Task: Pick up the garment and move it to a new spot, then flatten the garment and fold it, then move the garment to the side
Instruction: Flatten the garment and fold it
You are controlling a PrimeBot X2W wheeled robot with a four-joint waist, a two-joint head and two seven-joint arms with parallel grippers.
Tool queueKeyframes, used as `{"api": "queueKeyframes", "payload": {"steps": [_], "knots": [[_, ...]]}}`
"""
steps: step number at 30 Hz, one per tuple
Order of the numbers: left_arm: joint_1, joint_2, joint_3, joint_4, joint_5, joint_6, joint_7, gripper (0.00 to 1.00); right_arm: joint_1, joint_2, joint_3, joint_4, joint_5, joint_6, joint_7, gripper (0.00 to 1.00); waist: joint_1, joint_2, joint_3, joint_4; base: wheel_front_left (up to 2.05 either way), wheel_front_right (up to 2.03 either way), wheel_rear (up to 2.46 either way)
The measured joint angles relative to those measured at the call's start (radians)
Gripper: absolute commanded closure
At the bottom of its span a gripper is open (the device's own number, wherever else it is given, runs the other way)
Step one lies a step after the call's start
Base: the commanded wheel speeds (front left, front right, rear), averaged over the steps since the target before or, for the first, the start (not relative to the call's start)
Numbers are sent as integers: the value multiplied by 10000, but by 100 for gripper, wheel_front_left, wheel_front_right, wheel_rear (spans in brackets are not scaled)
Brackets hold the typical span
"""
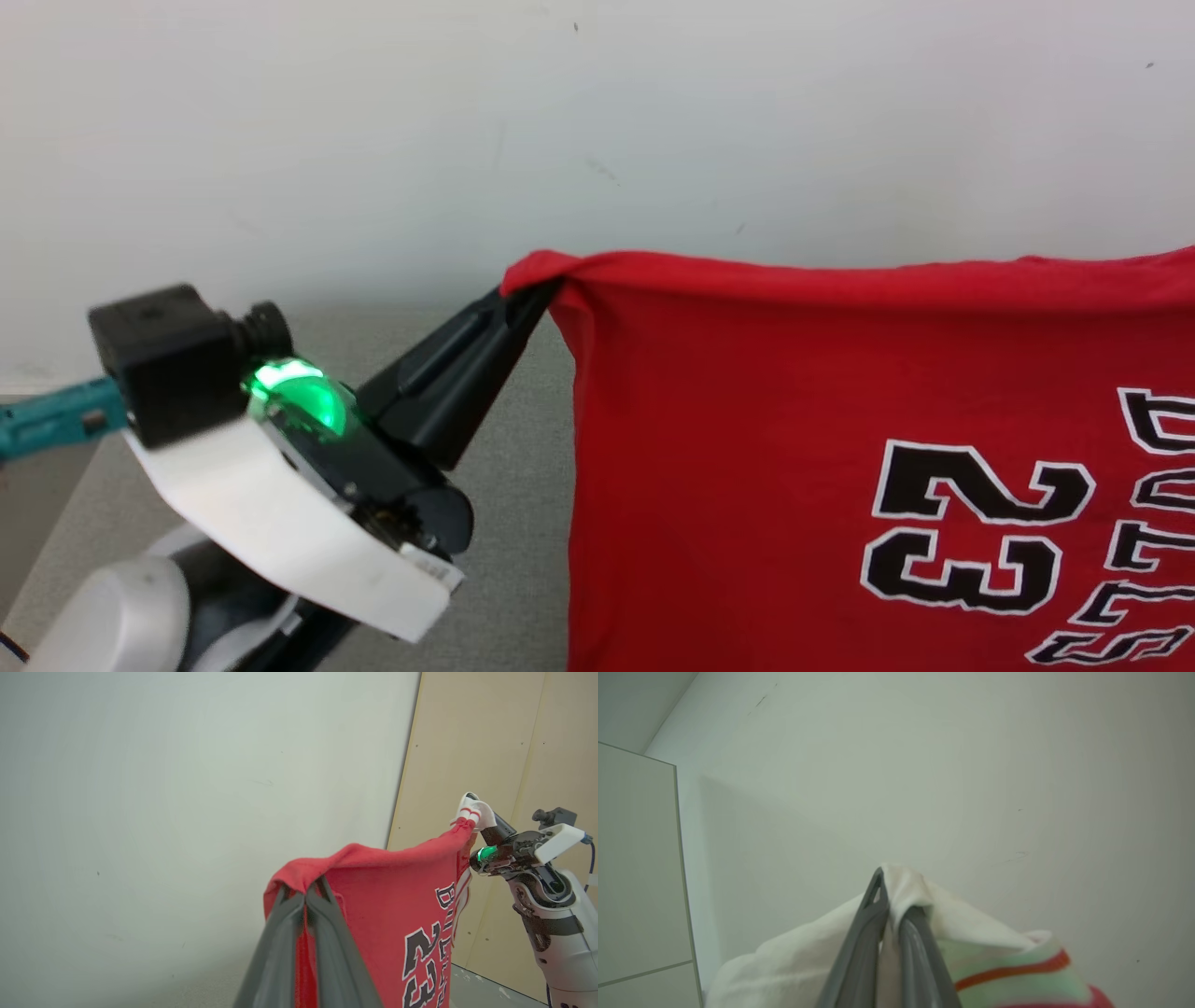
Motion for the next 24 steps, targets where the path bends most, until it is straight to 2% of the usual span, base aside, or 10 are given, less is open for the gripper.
{"api": "queueKeyframes", "payload": {"steps": [3,7,10,15,18,24], "knots": [[-616,144,316,-278,-307,399,692,100,-483,313,-316,-190,-174,0,723,100,0,0,108,-53,0,0,0],[-1302,240,568,291,-545,585,1127,100,-1216,855,-73,-17,-978,2,1655,100,0,0,388,-115,0,0,0],[-1902,384,602,1147,-449,464,1252,100,-1991,1444,265,430,-1693,0,2127,100,0,0,721,-132,0,0,0],[-3759,330,454,3122,259,-63,1005,100,-4232,2424,857,1894,-3480,0,2303,100,2,0,1760,-97,0,0,0],[-5412,115,268,4838,1078,-520,303,100,-6161,2863,1145,3294,-4748,0,1676,100,3,0,2567,-48,0,0,0],[-8832,-794,36,8374,2763,-1039,-2316,100,-9806,3231,1243,6514,-6759,0,-1204,100,5,0,4238,13,0,0,0]]}}
